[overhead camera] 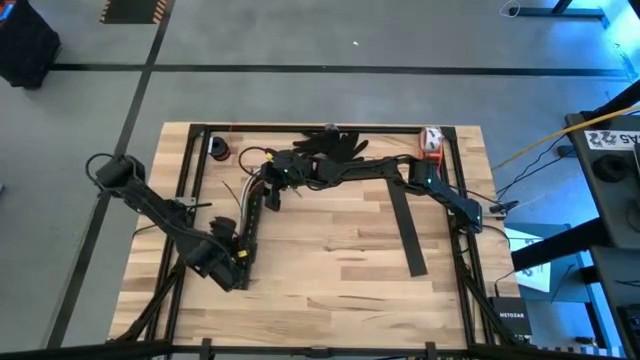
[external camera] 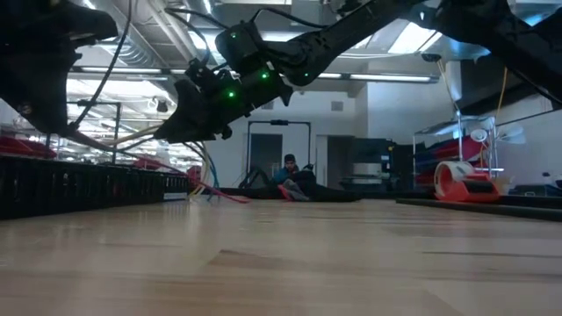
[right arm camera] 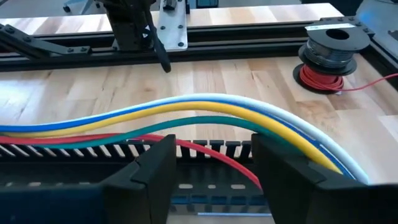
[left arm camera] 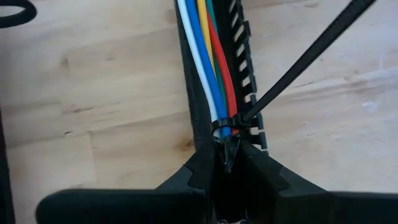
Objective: Ziptie cables
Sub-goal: Put the black zip tied cables wires into the black cable duct
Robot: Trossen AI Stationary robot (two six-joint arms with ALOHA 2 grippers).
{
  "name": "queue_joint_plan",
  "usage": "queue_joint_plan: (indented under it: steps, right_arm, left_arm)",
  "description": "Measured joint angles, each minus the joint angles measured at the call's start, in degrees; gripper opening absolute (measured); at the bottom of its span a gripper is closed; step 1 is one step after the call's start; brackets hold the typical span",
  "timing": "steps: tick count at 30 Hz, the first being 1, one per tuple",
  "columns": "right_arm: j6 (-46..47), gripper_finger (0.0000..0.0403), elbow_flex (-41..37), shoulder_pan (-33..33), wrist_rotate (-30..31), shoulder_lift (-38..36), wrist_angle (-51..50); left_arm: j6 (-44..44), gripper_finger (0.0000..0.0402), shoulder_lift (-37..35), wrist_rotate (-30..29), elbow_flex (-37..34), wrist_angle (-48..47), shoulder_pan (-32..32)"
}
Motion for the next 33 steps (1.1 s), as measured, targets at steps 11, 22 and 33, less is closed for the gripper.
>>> queue_joint_plan:
  steps: [11,22,33]
  right_arm:
    - [0.0,0.0202,0.0,0.0,-1.88,0.0,-5.06]
    - [-0.22,0.0202,0.0,0.0,-2.19,0.0,-5.96]
    - [-0.44,0.0202,0.0,-0.04,-2.61,0.0,-5.76]
  left_arm:
    - [-0.47,0.0047,3.23,1.93,-0.02,1.77,-0.21]
    - [-1.22,0.0047,7.01,5.55,0.0,10.15,-1.07]
    - [-1.77,0.0133,7.03,5.9,0.0,12.46,-1.07]
